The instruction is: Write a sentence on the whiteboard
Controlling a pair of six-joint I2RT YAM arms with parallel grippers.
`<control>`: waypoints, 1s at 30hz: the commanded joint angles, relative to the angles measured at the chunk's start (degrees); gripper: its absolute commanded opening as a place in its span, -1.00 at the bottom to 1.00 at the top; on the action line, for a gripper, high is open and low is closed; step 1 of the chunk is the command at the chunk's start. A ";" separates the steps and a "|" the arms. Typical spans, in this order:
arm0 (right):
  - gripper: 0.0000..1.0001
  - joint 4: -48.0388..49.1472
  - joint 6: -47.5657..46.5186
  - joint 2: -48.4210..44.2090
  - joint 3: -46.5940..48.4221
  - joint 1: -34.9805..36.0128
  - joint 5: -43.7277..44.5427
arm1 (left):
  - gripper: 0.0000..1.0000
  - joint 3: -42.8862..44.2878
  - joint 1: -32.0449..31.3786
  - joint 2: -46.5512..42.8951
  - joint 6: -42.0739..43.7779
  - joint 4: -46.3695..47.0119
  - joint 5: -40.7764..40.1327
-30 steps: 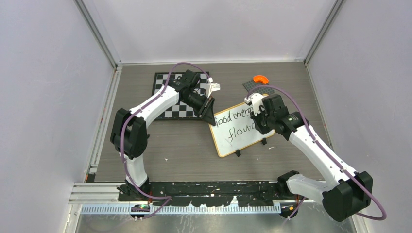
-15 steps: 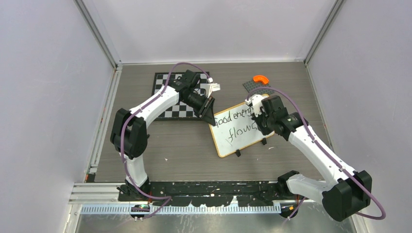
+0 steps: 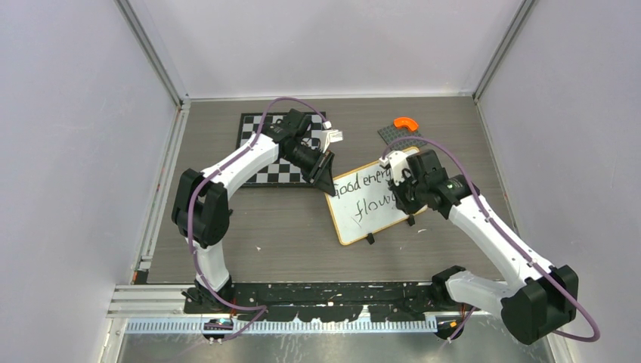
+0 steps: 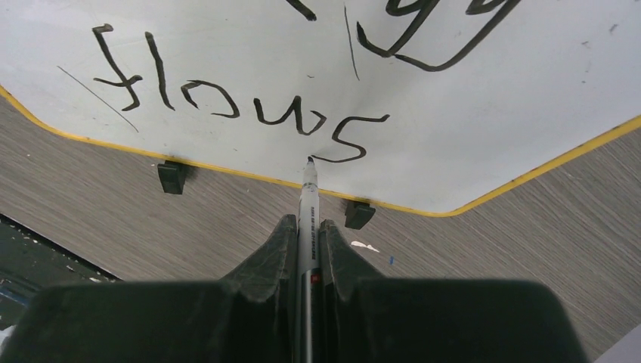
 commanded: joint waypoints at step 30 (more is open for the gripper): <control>-1.00 -0.46 -0.95 -2.69 4.00 -1.34 4.13 | -0.38 1.39 -0.28 -1.21 2.21 -0.78 0.32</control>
